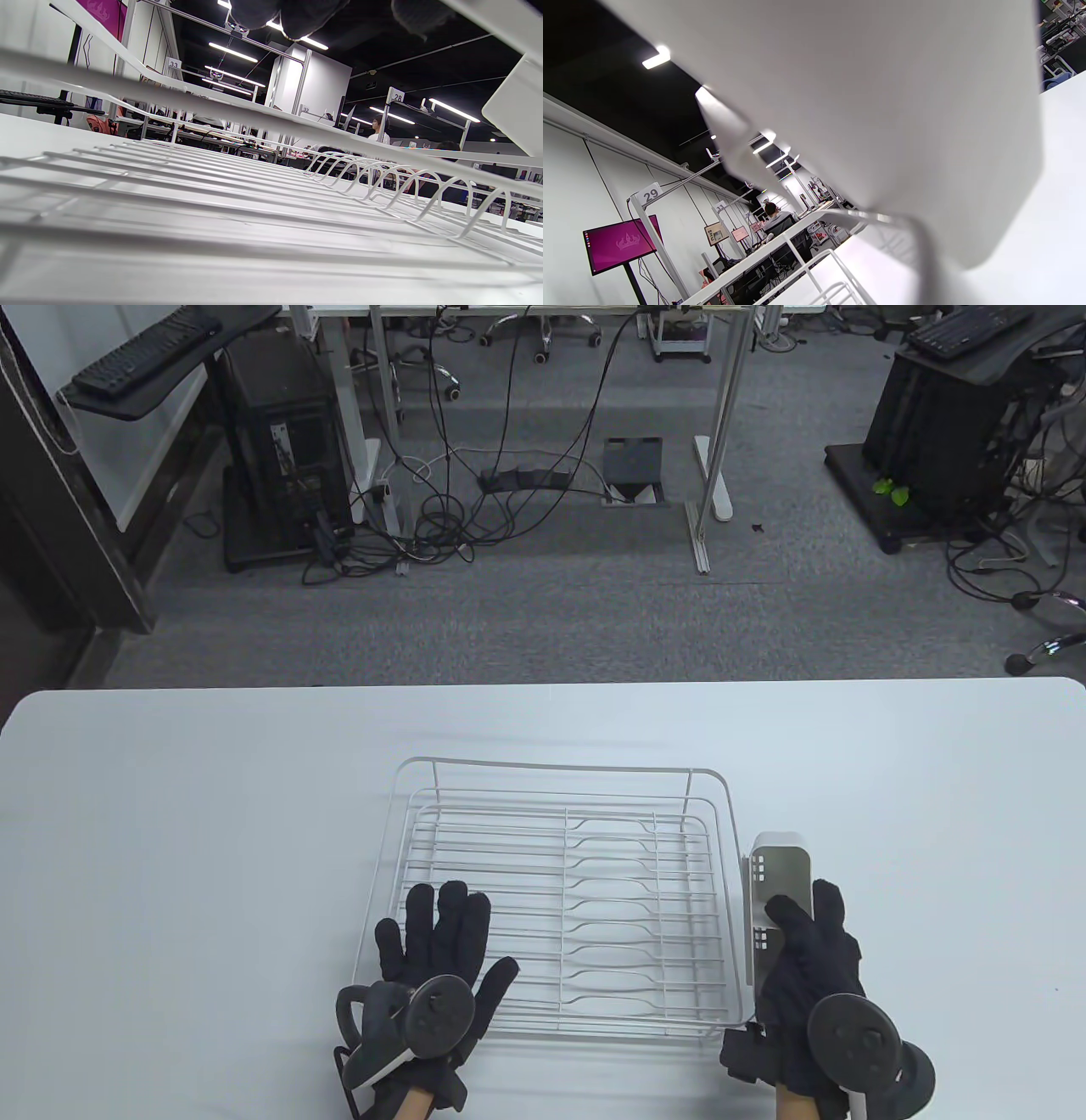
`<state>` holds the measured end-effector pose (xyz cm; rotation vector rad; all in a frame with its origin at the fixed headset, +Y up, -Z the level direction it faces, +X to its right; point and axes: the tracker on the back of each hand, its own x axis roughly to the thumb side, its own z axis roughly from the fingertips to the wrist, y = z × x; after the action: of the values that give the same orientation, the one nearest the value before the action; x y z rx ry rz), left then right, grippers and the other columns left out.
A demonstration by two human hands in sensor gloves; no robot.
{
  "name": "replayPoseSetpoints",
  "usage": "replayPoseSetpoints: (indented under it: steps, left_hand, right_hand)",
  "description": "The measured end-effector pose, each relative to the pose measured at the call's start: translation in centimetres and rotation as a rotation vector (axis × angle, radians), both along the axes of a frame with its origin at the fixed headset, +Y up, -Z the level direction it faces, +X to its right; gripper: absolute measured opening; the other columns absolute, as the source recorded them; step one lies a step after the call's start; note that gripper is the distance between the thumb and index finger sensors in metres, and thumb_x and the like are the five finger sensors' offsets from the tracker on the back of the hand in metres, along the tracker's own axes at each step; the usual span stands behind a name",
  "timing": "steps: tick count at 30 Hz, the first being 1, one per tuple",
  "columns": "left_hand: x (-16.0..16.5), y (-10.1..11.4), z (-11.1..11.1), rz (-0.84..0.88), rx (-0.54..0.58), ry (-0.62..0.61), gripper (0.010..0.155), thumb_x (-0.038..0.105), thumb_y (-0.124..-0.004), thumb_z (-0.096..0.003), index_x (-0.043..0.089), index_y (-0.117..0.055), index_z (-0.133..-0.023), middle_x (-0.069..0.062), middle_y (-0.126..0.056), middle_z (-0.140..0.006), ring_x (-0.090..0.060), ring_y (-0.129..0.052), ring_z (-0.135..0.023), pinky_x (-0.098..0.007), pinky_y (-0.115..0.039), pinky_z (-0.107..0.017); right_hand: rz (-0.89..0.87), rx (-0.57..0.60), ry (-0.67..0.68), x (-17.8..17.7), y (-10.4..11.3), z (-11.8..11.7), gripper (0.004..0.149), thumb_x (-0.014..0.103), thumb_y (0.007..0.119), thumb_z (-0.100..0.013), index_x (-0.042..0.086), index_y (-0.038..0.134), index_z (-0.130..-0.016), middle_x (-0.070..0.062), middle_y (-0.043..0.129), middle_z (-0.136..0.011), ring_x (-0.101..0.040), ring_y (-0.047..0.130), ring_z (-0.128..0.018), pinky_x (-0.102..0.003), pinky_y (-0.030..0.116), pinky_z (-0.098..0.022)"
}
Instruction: Hang the cutlery bin on dish rack (Opening facing upward)
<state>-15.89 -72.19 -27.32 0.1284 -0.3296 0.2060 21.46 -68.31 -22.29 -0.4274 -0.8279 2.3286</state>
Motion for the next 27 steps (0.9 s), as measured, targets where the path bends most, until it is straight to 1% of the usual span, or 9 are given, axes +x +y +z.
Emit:
replayPoseSetpoints:
  steps: [12, 27]
  left_hand:
    - [0.0, 0.0, 0.0, 0.0, 0.0, 0.0, 0.076, 0.067, -0.047, -0.0593, 0.019, -0.038, -0.117, -0.013, -0.036, -0.122, -0.042, -0.029, -0.111, -0.069, -0.028, -0.071]
    - [0.0, 0.0, 0.0, 0.0, -0.001, 0.0, 0.076, 0.067, -0.047, -0.0593, 0.019, -0.038, -0.118, -0.013, -0.037, -0.122, -0.042, -0.029, -0.111, -0.069, -0.029, -0.071]
  right_hand:
    - [-0.046, -0.041, 0.035, 0.7, -0.5, -0.5, 0.035, 0.014, 0.071, -0.052, 0.03, 0.087, -0.078, -0.015, 0.069, -0.105, -0.038, 0.08, -0.088, -0.053, 0.055, -0.067]
    - [-0.135, -0.152, 0.065, 2.0, -1.9, -1.3, 0.035, 0.014, 0.07, -0.052, 0.03, 0.087, -0.077, -0.016, 0.07, -0.105, -0.038, 0.08, -0.088, -0.054, 0.054, -0.067]
